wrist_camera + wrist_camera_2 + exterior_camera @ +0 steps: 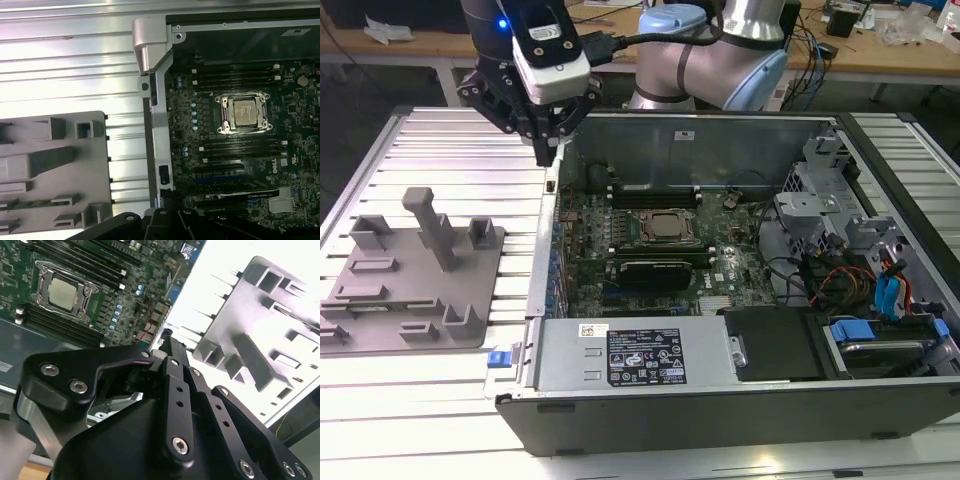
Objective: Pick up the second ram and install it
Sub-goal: 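Reach for the second ram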
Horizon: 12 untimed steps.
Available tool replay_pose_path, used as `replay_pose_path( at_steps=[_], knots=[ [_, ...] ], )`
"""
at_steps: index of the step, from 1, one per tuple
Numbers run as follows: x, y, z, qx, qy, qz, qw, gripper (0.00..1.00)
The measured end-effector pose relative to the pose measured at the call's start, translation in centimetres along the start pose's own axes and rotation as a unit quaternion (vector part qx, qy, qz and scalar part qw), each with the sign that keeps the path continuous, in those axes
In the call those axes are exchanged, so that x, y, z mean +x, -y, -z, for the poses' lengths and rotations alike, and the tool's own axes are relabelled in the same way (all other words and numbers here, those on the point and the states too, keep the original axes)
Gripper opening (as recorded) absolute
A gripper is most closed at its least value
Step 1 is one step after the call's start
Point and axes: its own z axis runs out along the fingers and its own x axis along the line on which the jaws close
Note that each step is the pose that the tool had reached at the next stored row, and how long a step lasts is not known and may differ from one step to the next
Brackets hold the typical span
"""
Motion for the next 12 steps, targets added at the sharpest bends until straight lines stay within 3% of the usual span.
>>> replay_pose_path(
  at_steps=[8, 12],
  knots=[
    [1.46, 0.11, 0.02, 0.0001, 0.0, 0.0, 1.0, 0.08],
    [2.68, 0.2, 0.02, 0.0, 0.0, 0.0, 1.0, 0.08]
  ],
)
